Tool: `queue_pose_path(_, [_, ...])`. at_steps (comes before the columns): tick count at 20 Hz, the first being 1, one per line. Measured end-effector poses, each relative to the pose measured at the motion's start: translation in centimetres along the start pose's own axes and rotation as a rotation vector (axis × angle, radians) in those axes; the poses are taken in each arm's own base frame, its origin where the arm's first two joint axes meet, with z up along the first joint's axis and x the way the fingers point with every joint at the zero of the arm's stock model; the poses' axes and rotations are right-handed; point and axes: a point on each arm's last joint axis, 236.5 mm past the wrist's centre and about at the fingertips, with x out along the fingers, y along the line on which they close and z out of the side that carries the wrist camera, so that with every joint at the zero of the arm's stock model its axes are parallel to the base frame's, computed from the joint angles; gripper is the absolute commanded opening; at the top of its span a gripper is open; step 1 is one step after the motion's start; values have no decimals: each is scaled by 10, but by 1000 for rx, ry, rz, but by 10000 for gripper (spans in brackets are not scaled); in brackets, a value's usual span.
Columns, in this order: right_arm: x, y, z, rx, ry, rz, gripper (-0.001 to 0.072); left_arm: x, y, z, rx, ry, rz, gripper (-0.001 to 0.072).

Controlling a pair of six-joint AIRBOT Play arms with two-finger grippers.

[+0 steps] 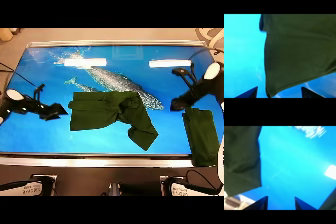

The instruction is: Fold the shirts.

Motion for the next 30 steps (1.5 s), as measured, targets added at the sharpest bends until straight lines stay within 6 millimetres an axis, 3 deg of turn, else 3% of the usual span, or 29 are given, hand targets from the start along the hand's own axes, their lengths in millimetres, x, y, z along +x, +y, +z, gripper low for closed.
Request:
queue_pose_path(2, [10, 11, -20, 17, 37, 89, 435, 20, 3, -19, -19, 54, 1, 617])
queue_pose_path(4, [18, 17, -33, 30, 61, 137, 435, 37, 2, -32, -18, 97, 3, 617])
queue_pose_path(10, [30, 21, -43, 38, 67, 174, 430, 67, -2, -49, -28, 165, 11, 604])
queue_pose_path(15, [33, 19, -45, 33, 70, 169, 430, 73, 3, -46, -27, 154, 31, 29])
queue_pose_path(20, [53, 29, -55, 26, 86, 218, 537, 74, 1, -44, -26, 147, 30, 26])
queue_pose_path(25, [101, 60, -63, -15, 89, 277, 534, 73, -1, -43, -25, 140, 25, 26])
queue_pose_path(30, [130, 71, -48, -130, 43, 205, 550, 69, -12, -40, -34, 121, -10, 26])
